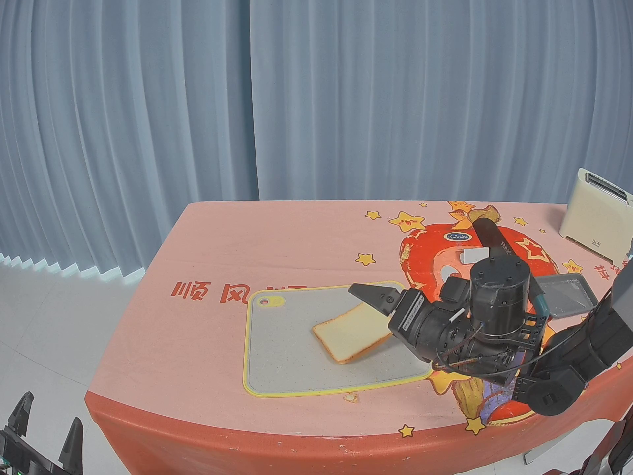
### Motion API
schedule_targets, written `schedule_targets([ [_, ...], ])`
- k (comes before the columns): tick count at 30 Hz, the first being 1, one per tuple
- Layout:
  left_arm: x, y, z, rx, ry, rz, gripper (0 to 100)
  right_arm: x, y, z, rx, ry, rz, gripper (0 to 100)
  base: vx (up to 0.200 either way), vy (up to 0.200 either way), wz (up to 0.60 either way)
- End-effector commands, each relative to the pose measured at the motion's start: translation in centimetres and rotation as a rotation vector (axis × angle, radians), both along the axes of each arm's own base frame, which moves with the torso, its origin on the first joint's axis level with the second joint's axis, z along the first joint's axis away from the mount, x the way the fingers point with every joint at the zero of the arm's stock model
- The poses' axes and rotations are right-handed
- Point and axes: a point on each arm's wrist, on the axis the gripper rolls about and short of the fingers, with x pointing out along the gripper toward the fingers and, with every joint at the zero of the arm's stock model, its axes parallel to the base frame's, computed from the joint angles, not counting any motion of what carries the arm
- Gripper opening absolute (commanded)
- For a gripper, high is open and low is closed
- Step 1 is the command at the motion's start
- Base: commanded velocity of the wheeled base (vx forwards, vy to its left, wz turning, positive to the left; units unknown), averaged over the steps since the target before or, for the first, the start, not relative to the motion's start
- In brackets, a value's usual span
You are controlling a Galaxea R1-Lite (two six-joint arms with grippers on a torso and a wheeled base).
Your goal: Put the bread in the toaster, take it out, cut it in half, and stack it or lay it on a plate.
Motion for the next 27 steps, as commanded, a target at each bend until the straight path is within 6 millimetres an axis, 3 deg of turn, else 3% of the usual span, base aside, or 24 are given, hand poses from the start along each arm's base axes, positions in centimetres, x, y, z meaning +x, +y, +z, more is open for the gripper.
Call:
schedule_targets([
  [1,0.1,0.0,-0.5,0.000,0.019,0.000,100,-0.7,-0.4,0.0,-0.020,0.024,0.004,100,0.000,0.000,0.00],
  [27,0.1,0.0,-0.5,0.000,0.019,0.000,100,-2.7,-1.7,1.4,-0.071,0.109,-0.020,100,0.000,0.000,0.00],
])
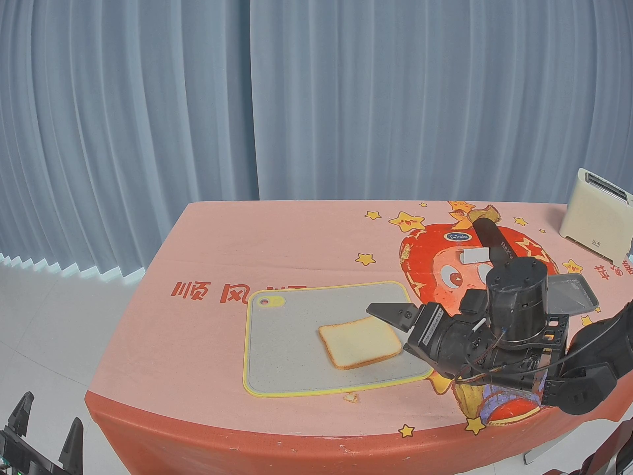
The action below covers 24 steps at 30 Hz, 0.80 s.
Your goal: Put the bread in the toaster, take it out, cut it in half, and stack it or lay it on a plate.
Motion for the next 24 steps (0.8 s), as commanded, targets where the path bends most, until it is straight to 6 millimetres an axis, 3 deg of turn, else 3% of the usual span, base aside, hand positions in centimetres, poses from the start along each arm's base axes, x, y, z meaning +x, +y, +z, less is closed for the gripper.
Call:
schedule_targets([
  [1,0.1,0.0,-0.5,0.000,0.019,0.000,100,-0.1,0.0,0.3,0.007,-0.007,0.004,100,0.000,0.000,0.00],
  [13,0.1,0.0,-0.5,0.000,0.019,0.000,100,-0.3,1.1,-0.6,0.013,0.025,0.020,100,0.000,0.000,0.00],
  [24,0.1,0.0,-0.5,0.000,0.019,0.000,100,0.9,2.3,-0.8,0.017,0.018,0.015,100,0.000,0.000,0.00],
])
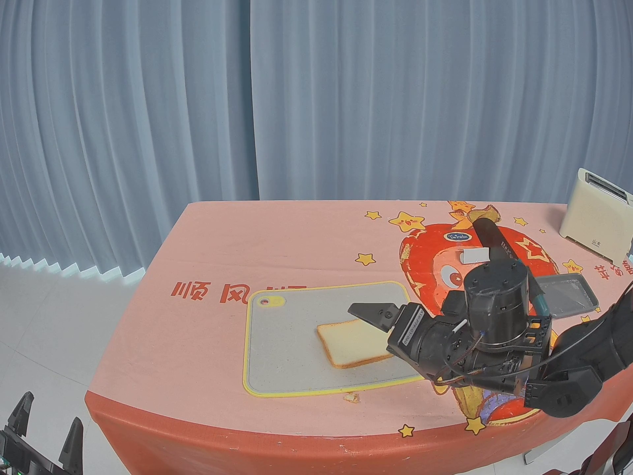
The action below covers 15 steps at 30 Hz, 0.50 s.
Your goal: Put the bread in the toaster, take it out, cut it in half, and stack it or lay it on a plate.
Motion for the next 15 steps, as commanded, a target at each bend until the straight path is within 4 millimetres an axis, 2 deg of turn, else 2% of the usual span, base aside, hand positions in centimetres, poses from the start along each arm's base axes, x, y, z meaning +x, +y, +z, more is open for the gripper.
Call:
schedule_targets([
  [1,0.1,0.0,-0.5,0.000,0.019,0.000,100,0.6,0.6,-0.5,-0.009,0.005,-0.002,100,0.000,0.000,0.00],
  [8,0.1,0.0,-0.5,0.000,0.019,0.000,100,1.7,1.4,-0.5,0.001,-0.011,-0.009,100,0.000,0.000,0.00],
  [11,0.1,0.0,-0.5,0.000,0.019,0.000,100,2.1,1.8,0.3,0.021,-0.049,-0.036,100,0.000,0.000,0.00],
  [15,0.1,0.0,-0.5,0.000,0.019,0.000,100,0.9,1.0,2.0,0.052,-0.081,-0.034,100,0.000,0.000,0.00],
])
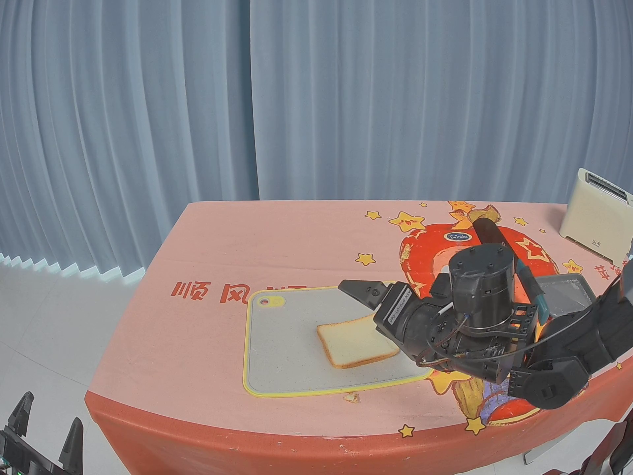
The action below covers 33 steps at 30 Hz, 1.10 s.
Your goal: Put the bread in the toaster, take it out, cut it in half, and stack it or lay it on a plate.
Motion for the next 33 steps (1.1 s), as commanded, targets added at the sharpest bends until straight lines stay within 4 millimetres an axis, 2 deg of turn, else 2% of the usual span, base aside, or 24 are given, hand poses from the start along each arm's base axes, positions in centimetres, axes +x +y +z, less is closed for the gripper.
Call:
schedule_targets([
  [1,0.1,0.0,-0.5,0.000,0.019,0.000,100,-1.5,-0.9,1.8,0.030,-0.030,0.011,100,0.000,0.000,0.00],
  [4,0.1,0.0,-0.5,0.000,0.019,0.000,100,-2.9,-2.2,2.3,0.035,-0.030,0.017,100,0.000,0.000,0.00],
  [7,0.1,0.0,-0.5,0.000,0.019,0.000,100,-4.6,-3.5,1.5,0.009,0.001,0.049,100,0.000,0.000,0.00],
  [12,0.1,0.0,-0.5,0.000,0.019,0.000,100,-6.0,-3.4,0.2,-0.031,0.042,0.095,100,0.000,0.000,0.00],
  [17,0.1,0.0,-0.5,0.000,0.019,0.000,100,-5.5,-2.3,-1.1,-0.066,0.069,0.111,100,0.000,0.000,0.00],
  [33,0.1,0.0,-0.5,0.000,0.019,0.000,100,-2.8,-0.1,-2.2,-0.080,0.060,0.084,100,0.000,0.000,0.00],
])
